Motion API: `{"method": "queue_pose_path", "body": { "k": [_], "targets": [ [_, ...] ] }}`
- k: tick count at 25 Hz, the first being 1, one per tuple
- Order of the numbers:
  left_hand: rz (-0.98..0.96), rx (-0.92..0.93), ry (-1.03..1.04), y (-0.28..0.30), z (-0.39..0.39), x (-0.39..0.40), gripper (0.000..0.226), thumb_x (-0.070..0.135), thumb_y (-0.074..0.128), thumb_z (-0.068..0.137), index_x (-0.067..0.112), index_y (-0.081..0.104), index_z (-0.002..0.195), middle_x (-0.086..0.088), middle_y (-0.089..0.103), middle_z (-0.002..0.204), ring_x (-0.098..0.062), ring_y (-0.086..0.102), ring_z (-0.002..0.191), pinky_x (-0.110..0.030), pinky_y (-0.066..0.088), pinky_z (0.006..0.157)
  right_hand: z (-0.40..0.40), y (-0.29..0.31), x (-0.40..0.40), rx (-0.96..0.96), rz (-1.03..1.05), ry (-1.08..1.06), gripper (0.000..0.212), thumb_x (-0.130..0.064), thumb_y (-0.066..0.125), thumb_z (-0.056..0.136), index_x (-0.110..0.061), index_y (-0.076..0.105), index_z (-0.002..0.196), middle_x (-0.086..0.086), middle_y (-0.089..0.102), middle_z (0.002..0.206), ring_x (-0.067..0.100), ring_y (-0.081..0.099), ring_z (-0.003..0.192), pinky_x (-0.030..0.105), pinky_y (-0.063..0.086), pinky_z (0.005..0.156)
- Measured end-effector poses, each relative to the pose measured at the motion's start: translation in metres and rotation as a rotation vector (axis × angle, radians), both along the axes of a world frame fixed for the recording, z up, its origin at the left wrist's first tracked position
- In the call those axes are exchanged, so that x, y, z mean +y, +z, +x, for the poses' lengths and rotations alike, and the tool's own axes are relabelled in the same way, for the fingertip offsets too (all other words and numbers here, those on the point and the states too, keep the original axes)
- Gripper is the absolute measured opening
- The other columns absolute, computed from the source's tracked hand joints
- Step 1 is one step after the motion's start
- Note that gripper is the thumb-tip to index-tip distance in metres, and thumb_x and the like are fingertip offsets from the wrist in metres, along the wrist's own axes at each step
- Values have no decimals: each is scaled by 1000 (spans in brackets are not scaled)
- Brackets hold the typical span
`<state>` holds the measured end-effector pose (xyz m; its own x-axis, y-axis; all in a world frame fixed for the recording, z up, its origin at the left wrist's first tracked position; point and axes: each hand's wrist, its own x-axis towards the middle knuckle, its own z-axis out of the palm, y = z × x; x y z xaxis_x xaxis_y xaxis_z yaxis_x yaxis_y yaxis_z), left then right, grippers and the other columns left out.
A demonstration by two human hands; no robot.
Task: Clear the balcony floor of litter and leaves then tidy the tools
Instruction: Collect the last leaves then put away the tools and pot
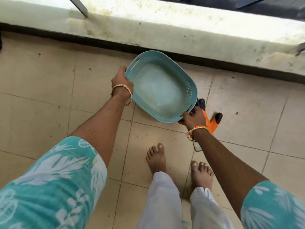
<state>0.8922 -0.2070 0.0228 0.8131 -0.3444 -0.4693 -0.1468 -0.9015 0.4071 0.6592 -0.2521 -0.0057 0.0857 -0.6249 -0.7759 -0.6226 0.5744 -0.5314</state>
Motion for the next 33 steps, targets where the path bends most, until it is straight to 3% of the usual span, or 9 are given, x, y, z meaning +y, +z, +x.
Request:
{"method": "queue_pose_path", "body": {
  "k": [8, 11, 17, 20, 23, 24, 27, 30, 33],
  "targets": [
    [-103, 369, 393, 109, -51, 41, 38, -14, 37, 83, 23, 42, 84, -7, 53, 105, -34, 58, 101, -55, 55, 74, -23, 123, -25, 186, -253, 79, 18, -10, 53, 90, -2, 64, 101, 9, 64, 91, 21, 58, 84, 20, 39, 72],
    [-146, 548, 484, 166, -87, 50, 38, -18, 37, 87, 19, 40, 80, -9, 53, 107, -31, 54, 97, -51, 50, 73, -57, 167, -25, 213, -270, 7, 15, -11, 58, 87, 1, 65, 93, 15, 69, 92, 26, 61, 83, 24, 41, 74],
    [-149, 746, 332, 230, -148, 66, 39, -24, 42, 83, 15, 45, 81, -18, 54, 108, -36, 53, 95, -34, 55, 47, -146, 235, 5, 262, -217, -200, 15, -15, 61, 86, -2, 67, 90, 16, 70, 90, 27, 64, 85, 31, 49, 79],
    [-61, 769, 171, 246, -179, 49, 37, -19, 45, 86, 18, 49, 83, -14, 60, 103, -33, 59, 90, -33, 56, 53, -200, 245, 17, 277, -104, -302, 13, -18, 58, 86, -8, 65, 84, 15, 68, 85, 31, 64, 84, 37, 53, 79],
    [-27, 694, 12, 250, -220, 21, 38, -18, 46, 86, 19, 50, 81, -4, 62, 85, -30, 61, 83, -35, 56, 59, -259, 252, 27, 251, 29, -360, 19, -21, 57, 86, -8, 58, 73, 14, 60, 70, 26, 59, 69, 9, 49, 67],
    [-24, 649, -48, 249, -237, 8, 39, -19, 45, 84, 19, 51, 80, -3, 61, 83, -33, 62, 88, -42, 56, 67, -279, 254, 29, 223, 58, -391, 25, -23, 59, 83, -2, 57, 69, 20, 58, 67, 29, 60, 67, 13, 52, 64],
    [-45, 574, -197, 247, -304, -35, 39, -18, 41, 84, 20, 52, 80, -4, 62, 85, -34, 61, 94, -52, 51, 83, -351, 249, 27, 182, 52, -443, 33, -29, 61, 77, 3, 54, 68, 30, 62, 73, 41, 64, 75, 55, 54, 69],
    [-55, 484, -400, 241, -395, -80, 38, -15, 44, 82, 15, 55, 101, -14, 64, 106, -34, 60, 103, -55, 50, 90, -430, 260, 17, 246, -2, -487, 14, -18, 59, 83, -14, 46, 81, 20, 66, 75, 36, 66, 71, 50, 55, 68],
    [-101, 495, -381, 239, -496, -125, 47, -15, 44, 79, 13, 50, 116, -13, 61, 114, -35, 60, 104, -52, 53, 84, -506, 262, 0, 231, 33, -556, 22, -10, 54, 82, -21, 37, 89, 20, 67, 76, 37, 66, 70, 52, 56, 66]
  ]
}}
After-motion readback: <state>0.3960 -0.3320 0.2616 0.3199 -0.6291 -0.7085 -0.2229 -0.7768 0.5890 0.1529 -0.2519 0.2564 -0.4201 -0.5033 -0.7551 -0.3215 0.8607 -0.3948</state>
